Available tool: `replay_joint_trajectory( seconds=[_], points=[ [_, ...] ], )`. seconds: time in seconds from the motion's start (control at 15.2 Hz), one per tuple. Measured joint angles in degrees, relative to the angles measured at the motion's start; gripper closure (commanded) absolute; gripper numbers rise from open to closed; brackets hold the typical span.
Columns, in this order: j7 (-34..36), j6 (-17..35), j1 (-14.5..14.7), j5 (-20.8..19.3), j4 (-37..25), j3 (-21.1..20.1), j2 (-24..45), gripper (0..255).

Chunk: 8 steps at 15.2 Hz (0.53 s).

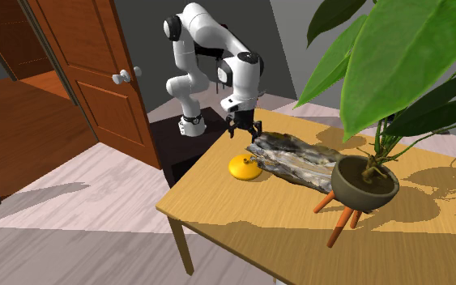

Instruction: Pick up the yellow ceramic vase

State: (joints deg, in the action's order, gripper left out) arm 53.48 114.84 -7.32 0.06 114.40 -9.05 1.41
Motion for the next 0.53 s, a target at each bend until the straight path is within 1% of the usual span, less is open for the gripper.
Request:
replay_joint_trajectory(
  seconds=[0.26,0.53],
  points=[
    [5.83,2.13,-0.42,-0.36,-5.63,0.85,7.82,0],
    [7.45,4.59,-0.28,-0.55,-5.75,1.05,10.41,0]
  ],
)
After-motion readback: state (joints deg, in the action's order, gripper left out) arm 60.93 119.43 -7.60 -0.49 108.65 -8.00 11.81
